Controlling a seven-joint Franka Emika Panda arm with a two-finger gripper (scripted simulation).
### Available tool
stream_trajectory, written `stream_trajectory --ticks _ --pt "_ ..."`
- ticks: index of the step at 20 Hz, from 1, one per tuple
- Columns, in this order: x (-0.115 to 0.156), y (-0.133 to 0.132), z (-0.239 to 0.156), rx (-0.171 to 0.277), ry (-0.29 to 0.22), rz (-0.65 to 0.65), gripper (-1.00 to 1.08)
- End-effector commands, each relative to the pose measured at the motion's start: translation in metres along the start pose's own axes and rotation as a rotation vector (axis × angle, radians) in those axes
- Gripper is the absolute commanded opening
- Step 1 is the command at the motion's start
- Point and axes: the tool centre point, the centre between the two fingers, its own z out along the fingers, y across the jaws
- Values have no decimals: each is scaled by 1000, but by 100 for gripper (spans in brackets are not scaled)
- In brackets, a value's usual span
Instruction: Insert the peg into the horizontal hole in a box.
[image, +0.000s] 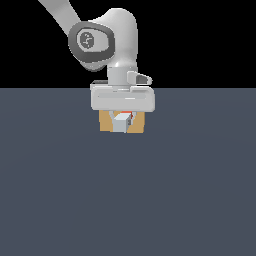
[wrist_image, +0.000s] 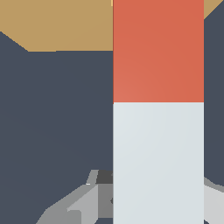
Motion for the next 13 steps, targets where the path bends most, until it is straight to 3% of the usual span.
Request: stream_trajectory --ticks 1,7,13 --pt "21 0 -2 -4 2 -2 -100" --pt "64 0 -3 -5 2 -2 -100" --pt "77 1 -3 -5 2 -2 -100"
